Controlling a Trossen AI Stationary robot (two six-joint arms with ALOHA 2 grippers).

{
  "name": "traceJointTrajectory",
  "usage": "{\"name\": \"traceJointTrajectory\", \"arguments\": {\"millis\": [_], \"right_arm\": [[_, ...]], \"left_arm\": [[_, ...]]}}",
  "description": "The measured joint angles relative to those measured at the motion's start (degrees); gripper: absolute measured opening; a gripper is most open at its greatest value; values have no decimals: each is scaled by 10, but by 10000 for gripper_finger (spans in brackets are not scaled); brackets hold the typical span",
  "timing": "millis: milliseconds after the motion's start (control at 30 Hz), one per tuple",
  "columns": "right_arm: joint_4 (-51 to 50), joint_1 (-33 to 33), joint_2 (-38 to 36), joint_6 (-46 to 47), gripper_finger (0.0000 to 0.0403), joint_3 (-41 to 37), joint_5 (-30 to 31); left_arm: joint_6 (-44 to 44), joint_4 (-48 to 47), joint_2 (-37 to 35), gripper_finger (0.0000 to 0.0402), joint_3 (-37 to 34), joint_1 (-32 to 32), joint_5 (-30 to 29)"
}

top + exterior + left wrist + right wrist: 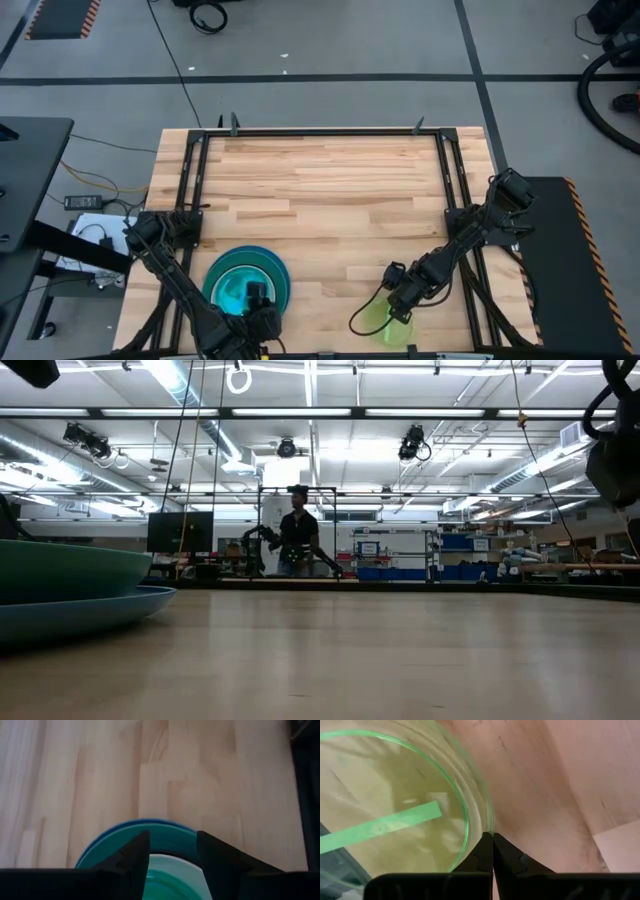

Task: Stack plastic plates
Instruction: Stack the transparent yellow plate on the transparent blue plate

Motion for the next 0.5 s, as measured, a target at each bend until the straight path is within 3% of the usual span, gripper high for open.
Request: {"name": "traceJointTrajectory", "arguments": {"millis": [267,500], "right_arm": [[-19,-23,-35,-12,5,-1,4],[-34,-46,-72,-36,4,-1,46]], "left_arm": [[150,105,0,169,0,25,4],[193,138,0,169,0,60,36]]}}
